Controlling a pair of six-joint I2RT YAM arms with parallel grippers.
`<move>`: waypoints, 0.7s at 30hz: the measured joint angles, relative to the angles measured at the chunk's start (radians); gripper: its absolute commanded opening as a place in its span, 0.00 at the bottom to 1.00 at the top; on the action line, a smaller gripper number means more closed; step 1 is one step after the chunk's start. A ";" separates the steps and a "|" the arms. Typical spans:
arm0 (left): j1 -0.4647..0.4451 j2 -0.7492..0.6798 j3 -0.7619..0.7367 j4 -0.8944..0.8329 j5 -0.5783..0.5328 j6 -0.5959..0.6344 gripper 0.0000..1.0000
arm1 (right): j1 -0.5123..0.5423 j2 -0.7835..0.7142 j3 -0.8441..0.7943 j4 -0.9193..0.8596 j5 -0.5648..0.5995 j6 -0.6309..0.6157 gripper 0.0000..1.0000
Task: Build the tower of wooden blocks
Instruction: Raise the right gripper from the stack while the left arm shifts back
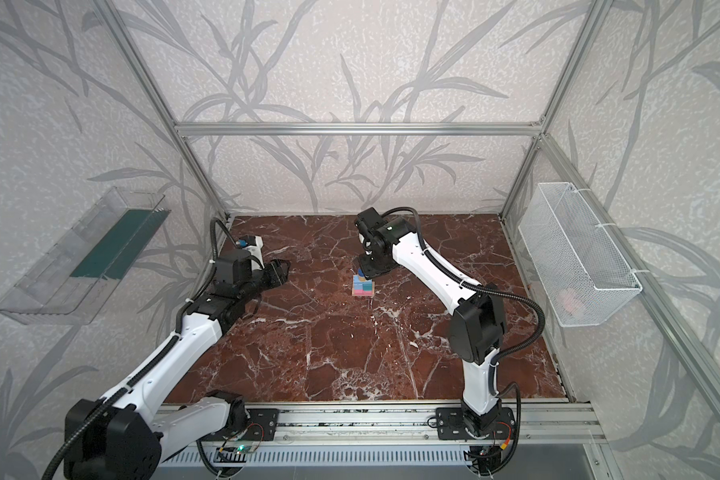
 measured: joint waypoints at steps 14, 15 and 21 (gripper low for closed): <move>-0.005 0.166 0.035 0.044 0.211 -0.032 0.39 | -0.062 -0.021 -0.212 0.278 -0.126 0.079 0.00; -0.005 0.166 0.036 0.046 0.213 -0.032 0.39 | -0.062 -0.021 -0.212 0.288 -0.129 0.081 0.00; -0.005 0.167 0.044 0.046 0.219 -0.032 0.39 | -0.062 -0.021 -0.212 0.325 -0.150 0.097 0.00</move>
